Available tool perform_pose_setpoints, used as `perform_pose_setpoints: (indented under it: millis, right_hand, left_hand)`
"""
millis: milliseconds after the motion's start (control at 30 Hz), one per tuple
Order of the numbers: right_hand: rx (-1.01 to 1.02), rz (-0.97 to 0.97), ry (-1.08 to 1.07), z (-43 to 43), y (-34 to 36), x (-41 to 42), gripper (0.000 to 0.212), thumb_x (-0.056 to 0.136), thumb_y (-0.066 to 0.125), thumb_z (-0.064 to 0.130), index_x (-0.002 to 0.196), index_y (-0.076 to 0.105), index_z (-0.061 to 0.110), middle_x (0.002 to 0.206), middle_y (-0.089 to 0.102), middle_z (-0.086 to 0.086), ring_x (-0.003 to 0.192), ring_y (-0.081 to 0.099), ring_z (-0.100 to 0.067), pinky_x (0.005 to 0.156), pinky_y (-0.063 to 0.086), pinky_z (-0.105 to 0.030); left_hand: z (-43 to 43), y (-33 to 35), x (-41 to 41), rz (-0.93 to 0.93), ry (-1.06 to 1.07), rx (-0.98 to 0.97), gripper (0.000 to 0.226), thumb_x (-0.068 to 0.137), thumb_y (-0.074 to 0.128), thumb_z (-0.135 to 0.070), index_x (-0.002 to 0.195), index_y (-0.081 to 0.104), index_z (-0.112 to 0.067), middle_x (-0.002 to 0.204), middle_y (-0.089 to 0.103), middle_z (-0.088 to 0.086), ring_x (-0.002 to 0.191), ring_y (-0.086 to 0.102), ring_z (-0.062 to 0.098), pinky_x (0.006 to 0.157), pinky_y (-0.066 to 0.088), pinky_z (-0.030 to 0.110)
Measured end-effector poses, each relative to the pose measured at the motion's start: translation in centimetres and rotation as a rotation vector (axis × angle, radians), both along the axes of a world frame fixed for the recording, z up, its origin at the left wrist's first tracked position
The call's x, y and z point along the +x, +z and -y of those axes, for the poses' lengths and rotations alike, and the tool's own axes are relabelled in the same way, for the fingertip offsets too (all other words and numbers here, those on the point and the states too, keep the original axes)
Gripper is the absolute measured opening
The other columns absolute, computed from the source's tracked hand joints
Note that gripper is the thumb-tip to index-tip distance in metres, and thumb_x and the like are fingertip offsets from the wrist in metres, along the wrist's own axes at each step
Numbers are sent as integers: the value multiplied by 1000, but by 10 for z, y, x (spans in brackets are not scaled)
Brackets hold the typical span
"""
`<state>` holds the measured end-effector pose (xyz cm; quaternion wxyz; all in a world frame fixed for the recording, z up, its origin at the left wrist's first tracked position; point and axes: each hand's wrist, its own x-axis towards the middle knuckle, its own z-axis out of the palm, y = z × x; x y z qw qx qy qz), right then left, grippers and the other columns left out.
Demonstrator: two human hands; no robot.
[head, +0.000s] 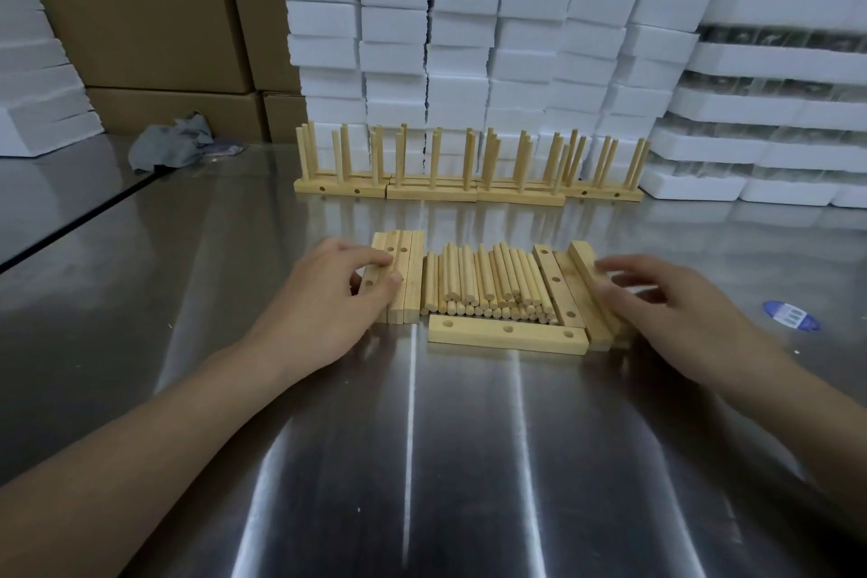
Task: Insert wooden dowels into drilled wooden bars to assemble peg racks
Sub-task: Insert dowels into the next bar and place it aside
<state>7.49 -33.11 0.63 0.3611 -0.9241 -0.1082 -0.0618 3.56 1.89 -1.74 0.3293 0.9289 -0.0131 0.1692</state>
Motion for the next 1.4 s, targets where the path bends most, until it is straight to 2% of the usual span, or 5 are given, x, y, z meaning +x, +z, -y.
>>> perform_pose_setpoints:
  millis: [800,1000,1133,1267,1400]
  right_hand:
    - [-70,36,30,-17,-11,-1,42,102,65,39,143,59,49,137,55,7,113,52,-9,92,38,-28]
    - [-124,80,29,-17,-11,0,33,104,61,33,135,68,43,140,47,6,118,51,-9,88,42,-2]
    - [-215,93,57,-25,-10,-2,39,108,53,26,139,65,46,158,40,3,148,28,-22,121,27,-38]
    - [-190,89,93,-29,-10,-3,42,108,50,24,142,63,45,158,41,2,147,30,-22,122,26,-40]
    - [-223,107,22,-27,-10,-3,38,106,55,31,141,64,39,161,39,4,149,26,-24,123,24,-43]
  left_hand:
    - [23,3,-8,37,54,17,40,97,69,-49,134,72,-33,127,56,-15,108,60,7,94,46,29]
    - [23,4,-10,23,54,28,38,98,67,-50,133,69,-36,126,50,-17,95,58,-2,78,42,15]
    - [23,4,-13,-4,-73,29,39,105,57,-43,143,58,-54,141,38,-23,101,57,3,100,49,31]
    - [24,3,-12,-34,-138,126,38,110,47,-38,140,59,-59,152,31,-26,123,52,5,111,44,39]
    - [23,0,-10,-24,-113,110,37,110,47,-36,137,63,-56,143,38,-23,106,55,1,101,47,35]
